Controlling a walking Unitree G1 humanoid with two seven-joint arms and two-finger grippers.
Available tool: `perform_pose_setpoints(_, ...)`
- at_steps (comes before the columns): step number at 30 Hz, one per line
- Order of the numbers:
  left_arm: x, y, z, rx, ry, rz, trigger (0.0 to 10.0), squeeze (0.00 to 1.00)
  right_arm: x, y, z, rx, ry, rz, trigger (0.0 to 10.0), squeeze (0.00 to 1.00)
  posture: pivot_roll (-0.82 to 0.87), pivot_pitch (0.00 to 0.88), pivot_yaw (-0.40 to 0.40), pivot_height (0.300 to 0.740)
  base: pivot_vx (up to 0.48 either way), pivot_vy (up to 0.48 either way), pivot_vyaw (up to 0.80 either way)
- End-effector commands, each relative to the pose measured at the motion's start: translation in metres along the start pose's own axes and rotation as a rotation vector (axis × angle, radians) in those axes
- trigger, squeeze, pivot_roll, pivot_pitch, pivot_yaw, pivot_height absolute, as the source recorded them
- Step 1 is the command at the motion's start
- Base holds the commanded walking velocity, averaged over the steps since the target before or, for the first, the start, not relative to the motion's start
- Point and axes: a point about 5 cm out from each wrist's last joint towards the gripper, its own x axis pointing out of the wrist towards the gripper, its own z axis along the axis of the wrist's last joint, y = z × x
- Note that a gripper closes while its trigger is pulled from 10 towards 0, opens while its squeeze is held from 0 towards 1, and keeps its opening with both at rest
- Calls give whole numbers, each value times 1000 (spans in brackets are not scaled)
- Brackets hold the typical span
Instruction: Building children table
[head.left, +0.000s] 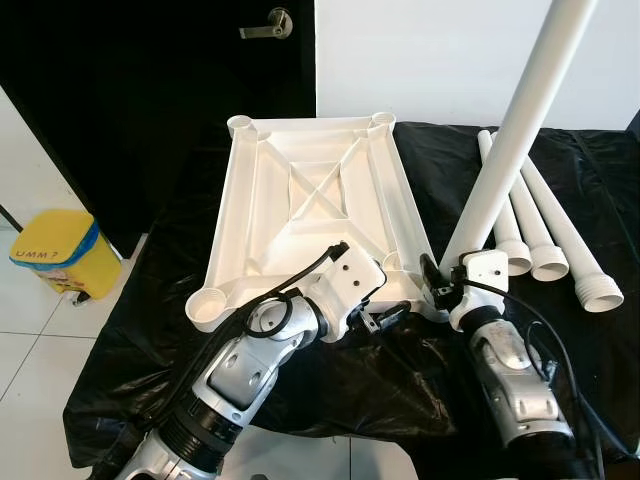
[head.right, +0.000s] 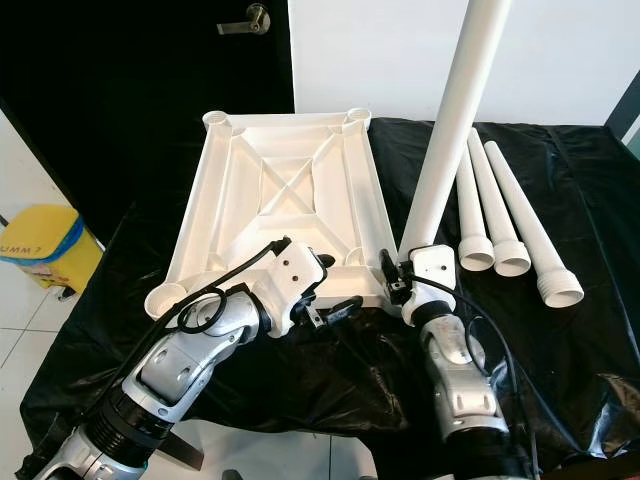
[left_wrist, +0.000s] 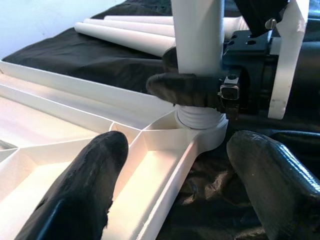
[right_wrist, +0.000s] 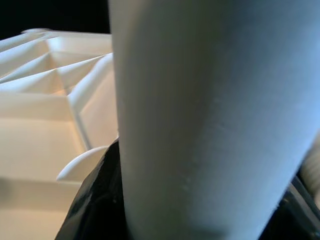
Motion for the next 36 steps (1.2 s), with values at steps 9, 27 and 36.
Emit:
perform_pose_setpoints(9,1,0,-2,-8,14,-40,10000,0,-18,7,-25,32,130,-181,10000,0,-225,90,33,740,0,0,0)
perform_pose_setpoints(27,4,4,-2,5,15,-31,10000,0,-16,20,-10,59,71,-122,10000,1000,-237,58,36,740,0,0,0)
perform_pose_setpoints(36,6,3,-3,33,14,-23,10000,0,-13,11,1,23,9,78,10000,1000,-232,55,30,740,0,0,0)
